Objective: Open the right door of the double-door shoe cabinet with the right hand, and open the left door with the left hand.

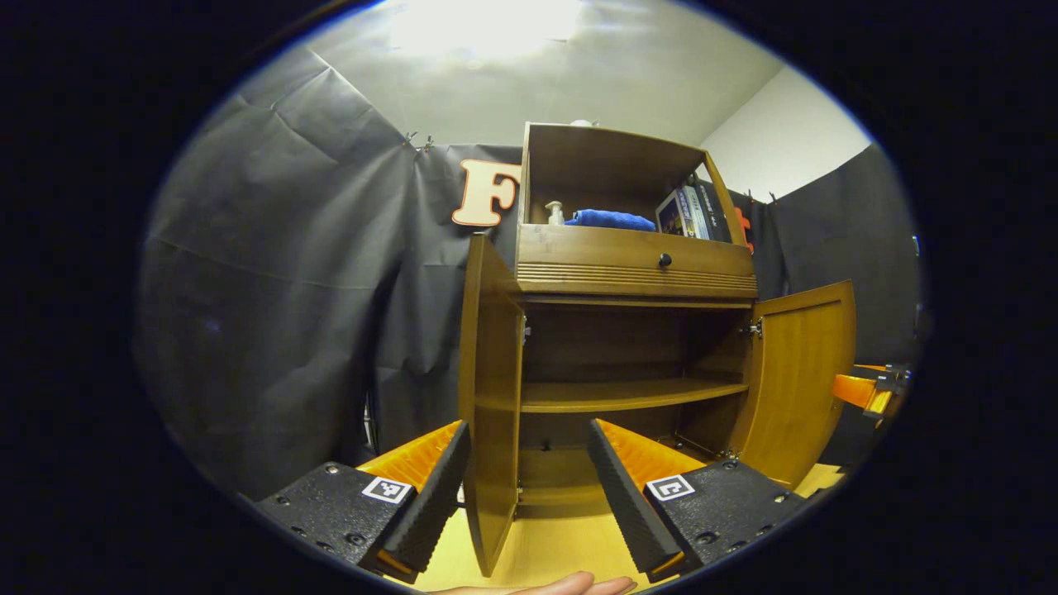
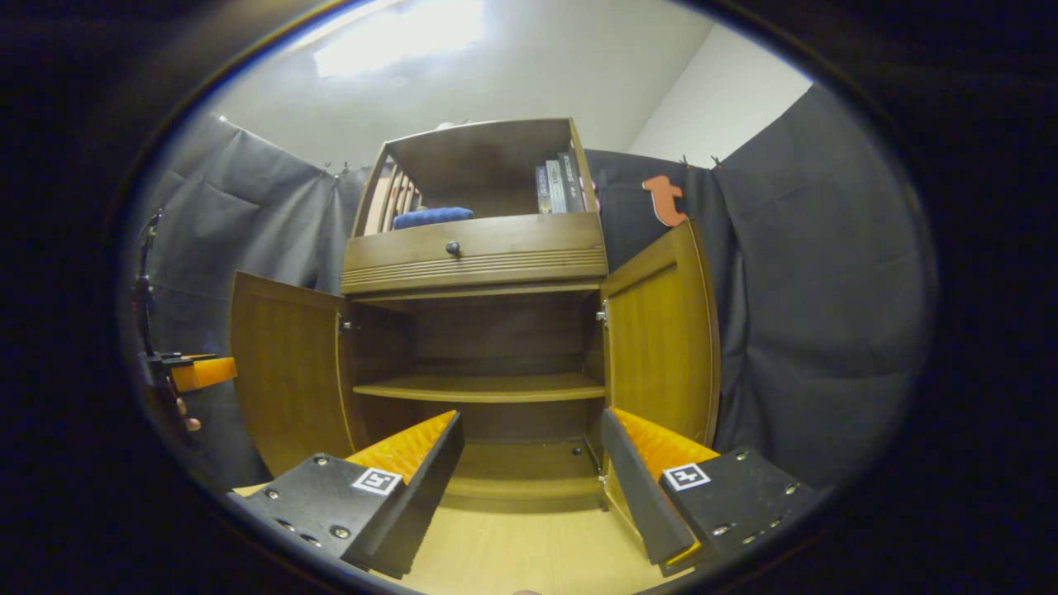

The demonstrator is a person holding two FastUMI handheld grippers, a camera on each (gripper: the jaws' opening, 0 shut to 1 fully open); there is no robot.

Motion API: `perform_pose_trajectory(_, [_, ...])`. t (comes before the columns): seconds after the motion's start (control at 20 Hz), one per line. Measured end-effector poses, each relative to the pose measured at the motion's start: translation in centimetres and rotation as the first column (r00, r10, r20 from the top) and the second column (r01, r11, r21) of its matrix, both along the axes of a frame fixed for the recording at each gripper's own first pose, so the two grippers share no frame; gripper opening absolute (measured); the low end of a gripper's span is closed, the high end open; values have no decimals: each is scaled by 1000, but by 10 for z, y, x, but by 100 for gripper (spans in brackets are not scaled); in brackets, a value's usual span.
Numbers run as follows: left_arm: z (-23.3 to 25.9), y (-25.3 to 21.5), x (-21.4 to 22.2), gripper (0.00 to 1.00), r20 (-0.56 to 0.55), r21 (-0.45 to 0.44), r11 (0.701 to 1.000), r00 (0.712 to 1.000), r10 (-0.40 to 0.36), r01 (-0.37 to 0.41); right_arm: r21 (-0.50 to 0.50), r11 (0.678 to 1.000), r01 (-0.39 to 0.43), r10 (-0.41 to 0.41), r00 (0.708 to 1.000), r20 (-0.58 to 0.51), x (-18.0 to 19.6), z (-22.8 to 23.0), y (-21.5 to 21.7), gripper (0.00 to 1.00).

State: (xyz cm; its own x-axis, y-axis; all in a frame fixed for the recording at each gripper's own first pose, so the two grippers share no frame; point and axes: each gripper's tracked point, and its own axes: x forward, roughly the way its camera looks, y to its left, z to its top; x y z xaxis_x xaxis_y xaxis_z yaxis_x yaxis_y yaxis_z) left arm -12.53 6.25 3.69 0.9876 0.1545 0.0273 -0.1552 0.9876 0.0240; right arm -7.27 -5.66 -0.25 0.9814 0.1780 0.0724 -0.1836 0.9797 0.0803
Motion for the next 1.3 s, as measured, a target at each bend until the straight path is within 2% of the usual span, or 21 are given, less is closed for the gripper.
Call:
perform_pose_trajectory(0.15, [1,-23,14,88,2,13,1000,1000,-14,14,9,1000,2,-1,1000,-14,17,4,-3,96])
perform_pose_trajectory(0.2, [6,-31,17,88,18,28,999,1000,-18,17,15,1000,2,-2,1000,-13,22,6,-5,99])
perform_pose_trajectory(0.3, [11,-50,27,87,39,40,999,999,-38,36,27,1000,3,-3,1000,-20,36,9,-6,97])
perform_pose_trajectory(0.35, [11,-60,33,89,44,35,998,998,-52,51,30,1000,7,-6,1000,-22,43,10,-7,99])
perform_pose_trajectory(0.45, [5,-79,45,89,34,28,996,996,-83,82,27,1000,15,-14,999,-29,55,7,-7,97])
perform_pose_trajectory(0.6, [-8,-99,71,89,13,24,993,994,-113,113,16,999,37,-36,998,-49,69,-7,-9,99])
perform_pose_trajectory(0.7, [-21,-108,89,90,-2,33,992,993,-121,121,5,1000,23,-23,998,-63,76,-17,-4,100])
perform_pose_trajectory(0.75, [-29,-110,97,94,-10,43,992,993,-119,119,4,1000,22,-21,997,-69,79,-22,-2,100])
perform_pose_trajectory(0.8, [-37,-111,106,90,-26,50,992,993,-117,118,-2,1000,20,-20,997,-73,82,-25,-2,100])
perform_pose_trajectory(1.0, [-59,-110,133,91,-46,63,991,993,-113,116,-13,999,47,-48,997,-68,92,-30,2,100])
perform_pose_trajectory(1.1, [-65,-106,144,96,-61,71,991,992,-112,117,-14,999,49,-49,997,-53,94,-30,7,100])
perform_pose_trajectory(1.25, [-70,-86,152,98,-74,64,996,996,-53,57,-35,997,67,-67,998,-15,96,-25,17,100])
perform_pose_trajectory(1.3, [-70,-85,154,98,-78,62,996,995,-58,63,-37,997,61,-61,998,-14,97,-26,23,100])
